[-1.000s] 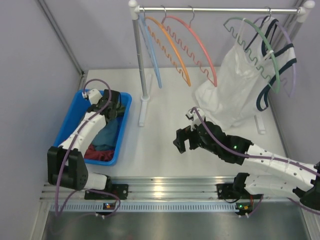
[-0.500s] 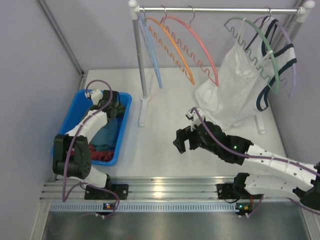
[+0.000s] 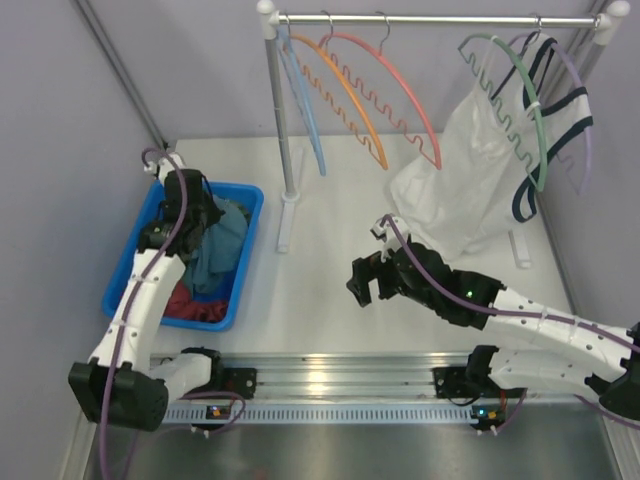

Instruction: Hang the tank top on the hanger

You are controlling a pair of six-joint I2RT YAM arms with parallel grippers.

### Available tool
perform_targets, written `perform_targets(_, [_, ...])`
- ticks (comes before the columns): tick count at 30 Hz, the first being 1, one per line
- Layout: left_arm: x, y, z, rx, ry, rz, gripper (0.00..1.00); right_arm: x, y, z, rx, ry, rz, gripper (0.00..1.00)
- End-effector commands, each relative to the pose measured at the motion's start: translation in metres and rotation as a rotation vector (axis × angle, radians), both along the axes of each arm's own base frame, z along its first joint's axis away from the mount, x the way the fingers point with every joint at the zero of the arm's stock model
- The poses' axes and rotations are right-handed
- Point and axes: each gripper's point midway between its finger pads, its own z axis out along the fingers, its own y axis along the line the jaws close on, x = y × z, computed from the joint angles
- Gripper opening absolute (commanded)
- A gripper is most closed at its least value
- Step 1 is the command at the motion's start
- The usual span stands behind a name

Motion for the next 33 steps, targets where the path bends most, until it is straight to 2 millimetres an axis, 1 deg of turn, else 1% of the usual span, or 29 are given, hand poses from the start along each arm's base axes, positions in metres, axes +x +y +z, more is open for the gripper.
perform_targets(1, [-0.006, -0.030, 0.082, -0.045, -0.186, -0.187, 0.00, 0.005, 0.004, 0.029, 0.042, -0.066, -0.003, 1.00])
perform_targets(2, [-0.011, -0.043, 0.106, -0.076, -0.242, -0.261, 0.00, 0.008, 0.002, 0.033, 0.033, -0.078, -0.012, 1.00])
perform_targets(4, [-0.017, -0.053, 0.133, -0.088, -0.308, -0.330, 0.00, 0.010, 0.000, 0.036, 0.023, -0.089, -0.020, 1.00])
perform_targets(5, [-0.019, -0.058, 0.157, -0.092, -0.370, -0.362, 0.00, 0.012, -0.001, 0.039, 0.020, -0.100, -0.026, 1.00])
perform_targets(6, [-0.025, -0.072, 0.170, -0.118, -0.401, -0.443, 0.00, 0.013, -0.001, 0.042, 0.019, -0.107, -0.030, 1.00])
perform_targets(7, [-0.028, -0.077, 0.182, -0.120, -0.431, -0.477, 0.00, 0.015, -0.003, 0.042, 0.013, -0.110, -0.037, 1.00])
perform_targets(8, [-0.033, -0.082, 0.203, -0.122, -0.483, -0.510, 0.00, 0.016, -0.003, 0.045, 0.013, -0.118, -0.040, 1.00])
perform_targets(9, [-0.038, -0.091, 0.215, -0.132, -0.510, -0.569, 0.00, 0.017, -0.004, 0.047, 0.014, -0.123, -0.045, 1.00])
perform_targets(10, [-0.041, -0.096, 0.223, -0.136, -0.528, -0.598, 0.00, 0.019, -0.005, 0.048, 0.010, -0.125, -0.050, 1.00])
perform_targets(11, [-0.046, -0.101, 0.240, -0.138, -0.565, -0.635, 0.00, 0.020, -0.006, 0.052, 0.016, -0.131, -0.055, 1.00])
perform_targets(12, [-0.050, -0.105, 0.247, -0.137, -0.584, -0.671, 0.00, 0.021, -0.005, 0.054, 0.018, -0.134, -0.058, 1.00])
perform_targets(13, [-0.056, -0.116, 0.252, -0.153, -0.590, -0.744, 0.00, 0.021, -0.007, 0.056, 0.018, -0.138, -0.061, 1.00])
perform_targets(14, [-0.058, -0.120, 0.260, -0.155, -0.600, -0.775, 0.00, 0.022, -0.008, 0.060, 0.023, -0.143, -0.067, 1.00])
perform_targets(15, [-0.060, -0.124, 0.261, -0.160, -0.597, -0.803, 0.00, 0.023, -0.009, 0.062, 0.024, -0.145, -0.072, 1.00])
perform_targets(16, [-0.062, -0.132, 0.256, -0.172, -0.574, -0.854, 0.00, 0.023, -0.011, 0.065, 0.026, -0.149, -0.077, 1.00])
perform_targets(18, [-0.065, -0.140, 0.251, -0.196, -0.548, -0.903, 0.00, 0.023, -0.016, 0.071, 0.025, -0.156, -0.090, 1.00])
perform_targets(19, [-0.068, -0.148, 0.245, -0.219, -0.528, -0.945, 0.00, 0.024, -0.021, 0.077, 0.033, -0.168, -0.106, 1.00])
perform_targets(21, [-0.073, -0.167, 0.227, -0.236, -0.483, -0.999, 0.00, 0.022, -0.029, 0.084, 0.039, -0.178, -0.120, 1.00])
perform_targets(22, [-0.077, -0.183, 0.211, -0.229, -0.446, -1.013, 0.00, 0.022, -0.034, 0.087, 0.038, -0.186, -0.134, 1.00])
perform_targets(24, [-0.083, -0.205, 0.193, -0.211, -0.408, -1.052, 0.00, 0.021, -0.042, 0.090, 0.040, -0.190, -0.152, 1.00])
perform_targets(25, [-0.094, -0.232, 0.176, -0.217, -0.368, -1.113, 0.00, 0.021, -0.046, 0.090, 0.039, -0.191, -0.163, 1.00])
perform_targets(26, [-0.093, -0.240, 0.172, -0.219, -0.371, -1.100, 0.00, 0.020, -0.049, 0.090, 0.036, -0.189, -0.173, 1.00])
perform_targets(28, [-0.098, -0.258, 0.162, -0.249, -0.360, -1.126, 0.00, 0.020, -0.059, 0.089, 0.029, -0.185, -0.202, 1.00])
perform_targets(29, [-0.103, -0.272, 0.158, -0.273, -0.379, -1.153, 0.00, 0.020, -0.062, 0.086, 0.022, -0.182, -0.214, 1.00])
perform_targets(30, [-0.104, -0.277, 0.154, -0.298, -0.377, -1.139, 0.00, 0.019, -0.069, 0.085, 0.017, -0.178, -0.233, 1.00])
perform_targets(31, [-0.110, -0.286, 0.153, -0.317, -0.384, -1.162, 0.00, 0.020, -0.073, 0.083, 0.014, -0.175, -0.257, 1.00])
perform_targets(33, [-0.110, -0.296, 0.138, -0.339, -0.354, -1.161, 0.00, 0.018, -0.080, 0.083, 0.022, -0.174, -0.275, 1.00])
